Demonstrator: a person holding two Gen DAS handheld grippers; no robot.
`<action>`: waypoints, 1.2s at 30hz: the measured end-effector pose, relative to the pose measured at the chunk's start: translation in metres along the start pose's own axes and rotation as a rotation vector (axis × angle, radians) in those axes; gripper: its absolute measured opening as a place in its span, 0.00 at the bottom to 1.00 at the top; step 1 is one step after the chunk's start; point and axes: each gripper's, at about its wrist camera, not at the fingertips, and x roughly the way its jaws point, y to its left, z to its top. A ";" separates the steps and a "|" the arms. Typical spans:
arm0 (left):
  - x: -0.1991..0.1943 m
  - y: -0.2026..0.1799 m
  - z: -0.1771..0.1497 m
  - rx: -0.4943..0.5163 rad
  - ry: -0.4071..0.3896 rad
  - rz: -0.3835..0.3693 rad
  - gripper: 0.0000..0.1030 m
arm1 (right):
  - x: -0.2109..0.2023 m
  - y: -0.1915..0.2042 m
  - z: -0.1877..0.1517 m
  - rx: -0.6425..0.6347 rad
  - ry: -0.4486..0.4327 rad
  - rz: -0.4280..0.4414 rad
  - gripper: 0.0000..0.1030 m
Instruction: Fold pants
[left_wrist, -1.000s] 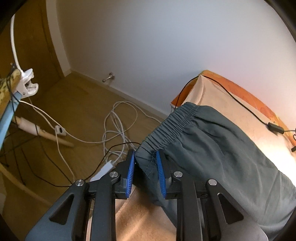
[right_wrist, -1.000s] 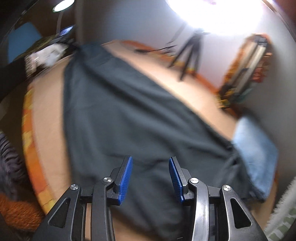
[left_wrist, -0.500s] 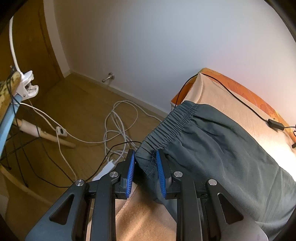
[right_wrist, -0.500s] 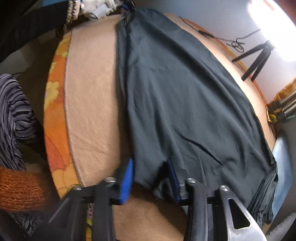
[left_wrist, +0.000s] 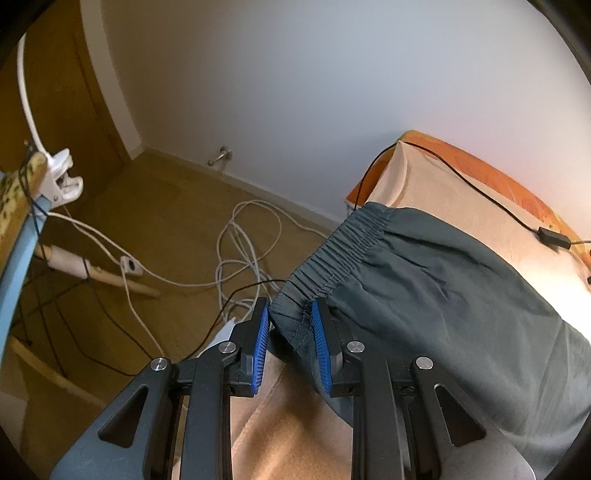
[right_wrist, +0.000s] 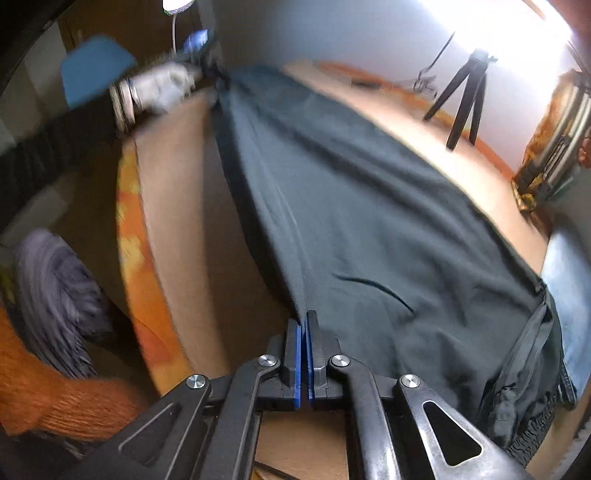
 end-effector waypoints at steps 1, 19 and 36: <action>-0.001 0.000 0.001 -0.001 0.002 0.001 0.24 | 0.008 0.004 -0.001 -0.015 0.020 0.011 0.00; -0.095 -0.017 -0.011 0.064 -0.099 -0.109 0.33 | -0.081 -0.052 -0.044 0.268 -0.261 -0.137 0.54; -0.216 -0.253 -0.157 0.639 -0.005 -0.602 0.33 | -0.142 -0.131 -0.173 0.613 -0.381 -0.276 0.56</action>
